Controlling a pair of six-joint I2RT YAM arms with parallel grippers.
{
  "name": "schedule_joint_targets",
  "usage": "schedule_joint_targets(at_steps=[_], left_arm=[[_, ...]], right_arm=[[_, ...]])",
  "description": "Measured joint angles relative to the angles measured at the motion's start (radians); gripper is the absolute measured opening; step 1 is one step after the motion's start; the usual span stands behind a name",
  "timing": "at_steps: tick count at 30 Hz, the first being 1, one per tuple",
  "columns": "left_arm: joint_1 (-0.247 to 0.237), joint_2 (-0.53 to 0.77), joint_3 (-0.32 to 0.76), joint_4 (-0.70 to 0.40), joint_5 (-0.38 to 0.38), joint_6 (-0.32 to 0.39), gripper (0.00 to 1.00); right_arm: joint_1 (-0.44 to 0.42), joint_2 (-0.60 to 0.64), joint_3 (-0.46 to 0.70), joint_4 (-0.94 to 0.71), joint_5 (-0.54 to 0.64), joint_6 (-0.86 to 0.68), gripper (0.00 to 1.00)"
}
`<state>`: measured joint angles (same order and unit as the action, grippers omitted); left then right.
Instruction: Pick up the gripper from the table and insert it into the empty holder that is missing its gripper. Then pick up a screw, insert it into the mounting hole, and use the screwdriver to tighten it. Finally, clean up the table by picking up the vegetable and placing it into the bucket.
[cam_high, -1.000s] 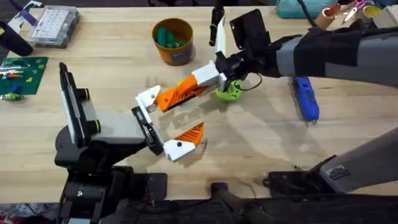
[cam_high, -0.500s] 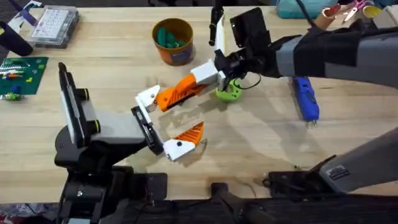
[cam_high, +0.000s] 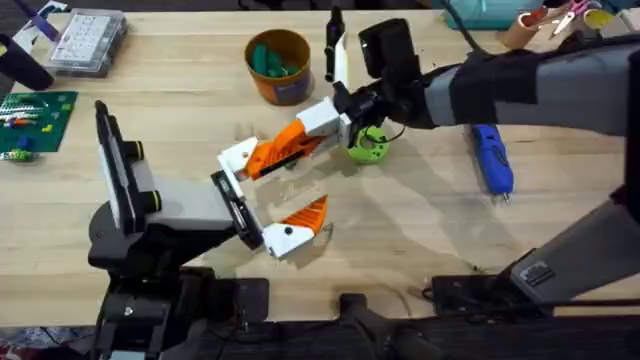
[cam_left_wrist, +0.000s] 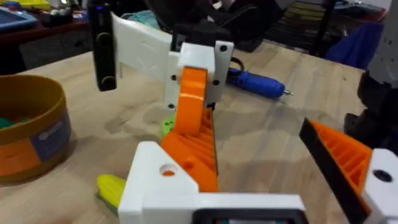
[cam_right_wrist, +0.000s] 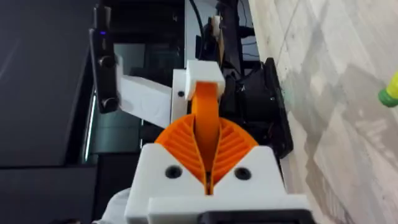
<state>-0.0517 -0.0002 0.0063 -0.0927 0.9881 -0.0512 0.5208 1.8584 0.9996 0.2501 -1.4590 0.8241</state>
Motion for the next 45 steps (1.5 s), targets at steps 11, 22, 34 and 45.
schedule_joint_targets(at_steps=[11,22,34,45], left_arm=[[0.000,0.000,0.000,-0.002,0.011,-0.020,0.986],[0.007,0.000,0.000,-0.001,0.003,-0.031,0.987],[0.011,0.008,0.000,-0.001,-0.007,-0.046,0.987],[0.011,0.008,0.000,-0.001,-0.008,-0.051,0.987]], right_arm=[[0.040,0.009,0.012,0.034,0.044,0.026,0.024],[0.048,0.009,0.012,0.110,0.123,0.090,0.025],[0.053,0.009,0.012,0.113,0.154,0.104,0.025],[0.054,0.009,0.012,0.113,0.157,0.114,0.048]])
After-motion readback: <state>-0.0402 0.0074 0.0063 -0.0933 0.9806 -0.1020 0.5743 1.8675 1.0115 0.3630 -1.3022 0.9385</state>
